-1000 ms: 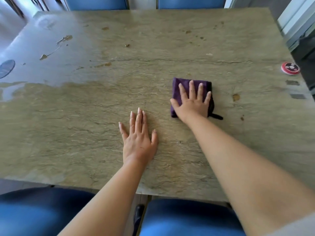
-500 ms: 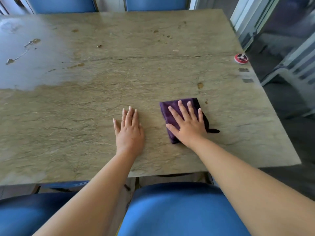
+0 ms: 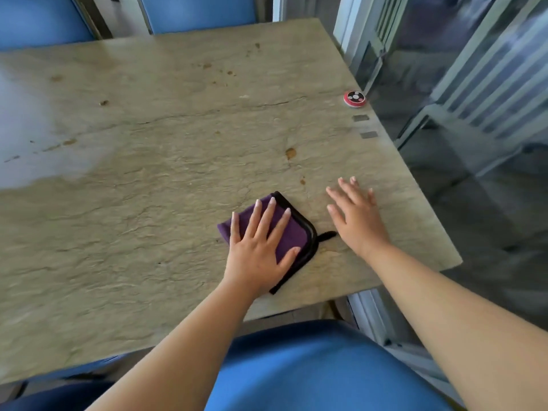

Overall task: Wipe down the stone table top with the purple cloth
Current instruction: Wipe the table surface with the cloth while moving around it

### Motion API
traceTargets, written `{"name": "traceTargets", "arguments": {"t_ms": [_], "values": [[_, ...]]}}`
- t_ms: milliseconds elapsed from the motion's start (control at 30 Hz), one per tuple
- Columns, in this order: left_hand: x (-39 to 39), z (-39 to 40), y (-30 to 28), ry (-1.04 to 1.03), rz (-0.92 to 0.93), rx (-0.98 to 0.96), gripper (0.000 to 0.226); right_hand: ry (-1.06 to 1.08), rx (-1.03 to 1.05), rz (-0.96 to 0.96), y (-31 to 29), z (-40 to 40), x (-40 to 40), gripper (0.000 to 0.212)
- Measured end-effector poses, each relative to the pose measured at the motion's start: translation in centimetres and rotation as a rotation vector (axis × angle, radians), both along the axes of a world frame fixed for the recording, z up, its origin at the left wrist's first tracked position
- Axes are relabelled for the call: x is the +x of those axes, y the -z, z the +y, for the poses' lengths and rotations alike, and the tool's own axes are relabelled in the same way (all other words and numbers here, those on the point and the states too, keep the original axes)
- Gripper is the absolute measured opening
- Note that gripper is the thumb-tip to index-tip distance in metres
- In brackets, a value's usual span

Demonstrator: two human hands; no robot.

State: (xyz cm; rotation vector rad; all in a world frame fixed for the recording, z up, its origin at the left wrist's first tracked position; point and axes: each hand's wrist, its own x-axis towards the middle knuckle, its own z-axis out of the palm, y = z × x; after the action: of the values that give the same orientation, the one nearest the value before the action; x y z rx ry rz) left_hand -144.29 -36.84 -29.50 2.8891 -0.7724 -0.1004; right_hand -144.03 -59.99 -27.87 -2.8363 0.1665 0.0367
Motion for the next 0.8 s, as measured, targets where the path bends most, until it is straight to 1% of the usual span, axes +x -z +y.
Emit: {"name": "traceTargets", "arguments": {"t_ms": [100, 200, 267, 333, 400, 500, 600, 667, 700, 733, 767, 800], "values": [[4.9, -0.4, -0.1, -0.122, 0.018, 0.038, 0.072, 0.095, -0.051, 0.051, 0.3, -1.6, 2.1, 0.049], [10.7, -1.4, 0.0, -0.356, 0.065, 0.053, 0.073, 0.179, -0.116, 0.070, 1.2, -2.4, 4.1, 0.052], [14.1, -3.2, -0.1, -0.497, 0.112, 0.045, 0.074, 0.208, -0.154, 0.018, 1.9, -2.2, 4.5, 0.054], [16.8, -5.7, -0.3, -0.556, 0.146, 0.046, 0.074, 0.210, -0.162, -0.031, 2.4, -2.0, 4.4, 0.053], [17.7, -8.3, -0.4, -0.464, 0.155, 0.054, 0.073, 0.201, -0.167, -0.045, 2.5, -2.1, 4.2, 0.052], [15.9, -10.2, -0.4, -0.172, 0.105, 0.045, 0.070, 0.208, -0.111, -0.108, 2.5, -2.2, 4.4, 0.050], [11.6, -7.9, -0.6, 0.141, 0.048, 0.013, 0.068, 0.237, 0.001, -0.175, 2.4, -2.4, 4.3, 0.049], [9.0, -5.1, -0.5, 0.349, 0.019, 0.022, 0.068, 0.226, 0.063, -0.170, 2.1, -2.8, 4.2, 0.047], [8.5, -3.7, -0.4, 0.407, 0.018, 0.032, 0.067, 0.213, 0.106, -0.156, 1.9, -3.2, 4.3, 0.046], [8.6, -2.8, -0.4, 0.421, 0.022, 0.037, 0.067, 0.199, 0.147, -0.140, 1.5, -3.6, 4.3, 0.045], [9.2, -2.3, -0.4, 0.391, 0.022, 0.041, 0.067, 0.186, 0.167, -0.125, 1.2, -4.1, 4.2, 0.044], [10.2, -2.5, -0.4, 0.321, 0.024, 0.046, 0.067, 0.184, 0.143, -0.119, 0.9, -4.7, 3.8, 0.043]]}}
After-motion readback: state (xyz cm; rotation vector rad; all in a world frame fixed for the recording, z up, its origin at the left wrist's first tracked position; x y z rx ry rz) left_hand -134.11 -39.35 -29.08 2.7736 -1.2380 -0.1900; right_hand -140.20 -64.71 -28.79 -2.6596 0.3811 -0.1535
